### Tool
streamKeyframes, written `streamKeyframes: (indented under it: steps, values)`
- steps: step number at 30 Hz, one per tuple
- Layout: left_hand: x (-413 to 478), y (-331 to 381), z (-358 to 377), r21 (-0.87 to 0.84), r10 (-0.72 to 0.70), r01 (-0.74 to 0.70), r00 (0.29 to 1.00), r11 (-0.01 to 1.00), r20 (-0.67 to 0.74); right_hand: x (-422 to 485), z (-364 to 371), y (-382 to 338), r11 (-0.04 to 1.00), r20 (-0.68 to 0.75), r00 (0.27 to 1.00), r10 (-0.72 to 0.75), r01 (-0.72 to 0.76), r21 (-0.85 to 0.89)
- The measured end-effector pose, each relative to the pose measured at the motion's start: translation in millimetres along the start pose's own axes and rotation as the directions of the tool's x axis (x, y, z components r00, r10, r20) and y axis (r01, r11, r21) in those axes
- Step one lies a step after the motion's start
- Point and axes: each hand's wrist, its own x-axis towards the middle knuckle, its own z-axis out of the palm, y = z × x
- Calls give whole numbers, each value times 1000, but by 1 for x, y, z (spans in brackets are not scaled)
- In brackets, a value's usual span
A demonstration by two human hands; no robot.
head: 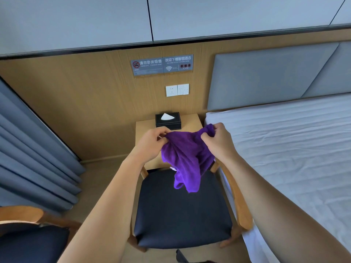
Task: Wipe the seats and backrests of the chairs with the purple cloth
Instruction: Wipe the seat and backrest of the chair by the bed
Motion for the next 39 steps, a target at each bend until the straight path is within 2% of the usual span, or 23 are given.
streamKeyframes:
  steps: [2, 5, 9, 11, 13, 15, 17, 19, 21, 27, 30, 32, 35, 39]
  values:
    - [1, 5, -3, -63, 72, -72, 997, 995, 7, 1, 0, 2, 998, 31, 999, 18, -20, 63]
    - [5, 17, -4, -118, 179, -180, 984, 977, -16, -3, 8, -4, 984, 177, 983, -40, 8, 175]
    - [11, 25, 4, -153, 203, -216, 974, 964, -97, -8, 22, -14, 957, 322, 942, -96, -2, 289]
    - [16, 22, 9, -81, 127, -151, 962, 985, -241, -9, 25, -18, 940, 295, 950, -101, -6, 341]
    - [19, 17, 7, 13, -34, 41, 940, 999, -340, -8, 25, -21, 910, 234, 967, -100, -6, 415]
    - [19, 12, 5, 43, -201, 216, 952, 975, -232, -7, 24, -24, 885, 183, 977, -109, 11, 466]
    - [16, 10, 7, -21, -273, 273, 961, 962, -44, -6, 24, -25, 875, 160, 979, -126, 34, 483]
    - [14, 9, 10, -182, -278, 280, 960, 942, 41, -5, 25, -27, 881, 151, 979, -140, 53, 470]
    - [15, 9, 9, -313, -281, 276, 959, 909, 29, -5, 26, -27, 880, 152, 978, -141, 54, 472]
    - [16, 3, 0, -383, -251, 181, 958, 906, -141, -5, 20, -24, 871, 114, 984, -135, 63, 488]
    - [14, 4, -2, -504, -225, 141, 968, 852, -110, -4, 17, -22, 862, 73, 993, -89, 40, 505]
    - [15, 5, 0, -473, -207, 125, 970, 872, -127, -3, 16, -22, 870, 83, 992, -95, 42, 492]
    - [14, 5, -1, -403, -203, 93, 950, 910, -239, -4, 14, -21, 872, 142, 986, -86, 6, 490]
    - [12, -5, -18, -430, -234, 77, 916, 900, -325, -1, 2, -18, 865, 27, 999, 36, -44, 499]
